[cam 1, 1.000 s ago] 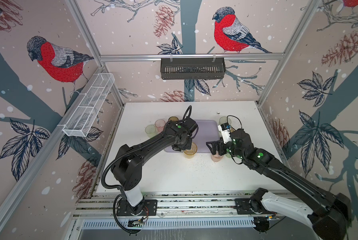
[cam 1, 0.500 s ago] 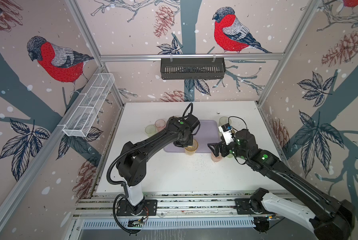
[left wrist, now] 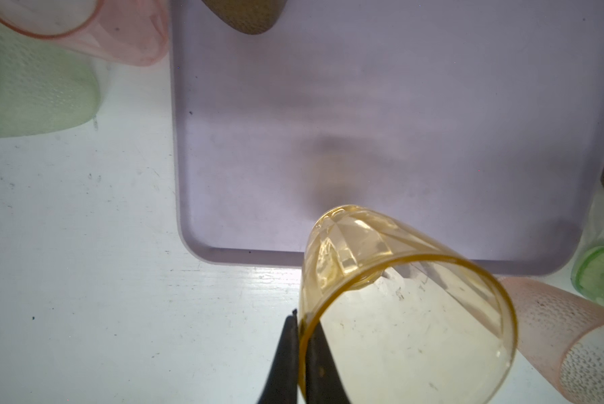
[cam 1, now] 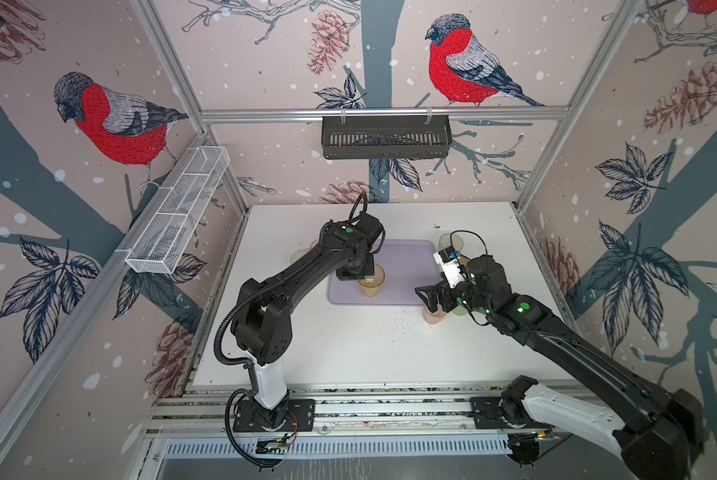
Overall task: Place the glasses into the tray
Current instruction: 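Lift the yellow glass and carry it over the tray with left gripper, then lower the yellow glass onto the tray beside the amber glass with left gripper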
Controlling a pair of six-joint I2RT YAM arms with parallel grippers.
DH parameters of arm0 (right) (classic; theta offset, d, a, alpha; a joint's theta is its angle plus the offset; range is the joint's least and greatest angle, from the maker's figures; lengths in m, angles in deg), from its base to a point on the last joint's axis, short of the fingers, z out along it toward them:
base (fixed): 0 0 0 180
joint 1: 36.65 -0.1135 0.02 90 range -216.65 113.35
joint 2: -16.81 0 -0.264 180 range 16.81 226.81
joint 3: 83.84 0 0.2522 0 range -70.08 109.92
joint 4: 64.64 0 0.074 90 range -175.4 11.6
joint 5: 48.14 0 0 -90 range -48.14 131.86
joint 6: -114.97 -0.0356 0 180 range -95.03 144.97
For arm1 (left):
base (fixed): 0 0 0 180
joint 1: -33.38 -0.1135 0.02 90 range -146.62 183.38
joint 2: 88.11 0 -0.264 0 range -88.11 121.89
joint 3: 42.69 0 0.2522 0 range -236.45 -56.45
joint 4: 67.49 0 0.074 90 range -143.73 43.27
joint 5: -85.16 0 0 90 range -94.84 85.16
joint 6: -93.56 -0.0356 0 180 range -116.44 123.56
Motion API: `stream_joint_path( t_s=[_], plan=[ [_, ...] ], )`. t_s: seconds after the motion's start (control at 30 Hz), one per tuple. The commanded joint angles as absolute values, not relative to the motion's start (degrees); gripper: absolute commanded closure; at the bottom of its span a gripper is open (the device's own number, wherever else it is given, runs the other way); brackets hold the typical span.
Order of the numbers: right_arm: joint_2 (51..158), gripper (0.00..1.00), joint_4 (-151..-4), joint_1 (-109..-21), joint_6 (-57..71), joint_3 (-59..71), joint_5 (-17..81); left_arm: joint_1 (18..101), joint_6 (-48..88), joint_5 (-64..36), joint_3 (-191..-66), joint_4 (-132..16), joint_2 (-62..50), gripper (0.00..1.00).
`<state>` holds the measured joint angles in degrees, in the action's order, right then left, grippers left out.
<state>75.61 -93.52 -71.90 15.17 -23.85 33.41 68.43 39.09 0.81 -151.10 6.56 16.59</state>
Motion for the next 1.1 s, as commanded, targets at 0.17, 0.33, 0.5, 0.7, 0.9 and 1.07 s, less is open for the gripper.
stream_joint_path(
  t_s=[0.17,0.33,0.5,0.7,0.9,1.07],
  plan=[
    [79.8,0.01,-88.0,-72.2,8.7,-22.4,35.3,65.0,34.7,1.5,-152.0,5.4,16.6,1.0],
    [81.9,0.01,-88.3,-72.7,8.3,-20.7,36.9,62.9,33.6,2.5,-150.6,3.0,15.2,1.0],
    [83.3,0.01,-89.3,-73.6,7.8,-19.1,38.7,60.5,32.3,1.5,-149.3,1.0,15.2,1.0],
    [84.3,0.0,-89.3,-74.9,6.6,-18.1,40.3,59.1,31.4,2.2,-148.4,-0.4,15.5,1.0],
    [85.6,0.0,-88.8,-75.9,6.1,-17.4,41.1,57.8,30.9,2.5,-147.1,-1.3,15.3,1.0],
    [86.6,0.0,-88.3,-76.6,6.0,-16.8,41.0,56.8,31.0,2.4,-145.3,-2.6,14.5,1.0]
  ],
)
